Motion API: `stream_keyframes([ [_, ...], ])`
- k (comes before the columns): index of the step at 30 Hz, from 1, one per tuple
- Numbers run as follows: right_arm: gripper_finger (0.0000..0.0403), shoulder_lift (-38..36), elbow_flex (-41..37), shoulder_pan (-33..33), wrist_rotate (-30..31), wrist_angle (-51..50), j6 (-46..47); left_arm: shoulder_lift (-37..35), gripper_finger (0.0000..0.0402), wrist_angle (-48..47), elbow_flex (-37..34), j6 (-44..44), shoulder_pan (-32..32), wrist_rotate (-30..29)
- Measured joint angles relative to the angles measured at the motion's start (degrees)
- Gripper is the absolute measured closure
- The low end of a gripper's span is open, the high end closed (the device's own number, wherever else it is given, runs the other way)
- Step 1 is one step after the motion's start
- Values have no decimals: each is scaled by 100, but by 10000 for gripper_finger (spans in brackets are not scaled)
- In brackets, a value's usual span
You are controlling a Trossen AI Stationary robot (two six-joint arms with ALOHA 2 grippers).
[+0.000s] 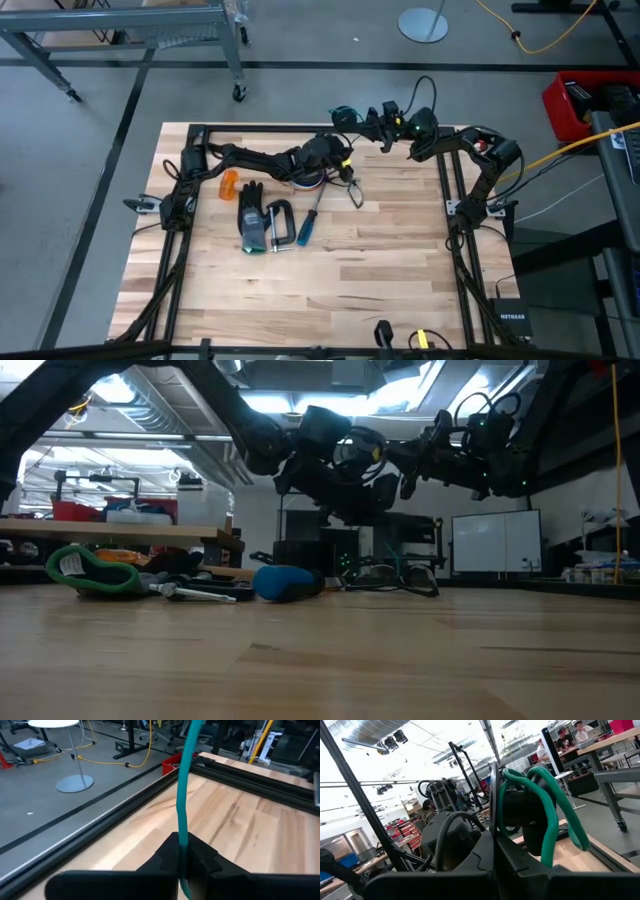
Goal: Coil cords
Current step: Coil the wire in the cable spool
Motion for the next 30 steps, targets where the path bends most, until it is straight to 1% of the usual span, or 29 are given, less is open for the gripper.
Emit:
stream_keyframes([
  [5, 402, -41, -2, -177, -153, 163, 21, -90, 398, -27, -2, -42, -190, -4],
  [11, 402, -234, -2, -565, -316, 158, 28, -313, 400, -234, -2, 255, -397, -18],
  [20, 402, -431, -2, -1030, -494, 124, 79, -563, 401, -1340, -4, 253, -561, -352],
  [26, 402, -431, -2, -1187, -587, 109, 127, -577, 401, -1888, -2, 97, -633, -375],
  [30, 402, -431, -2, -1239, -796, 134, 272, -577, 401, -2156, -2, -54, -641, -426],
])
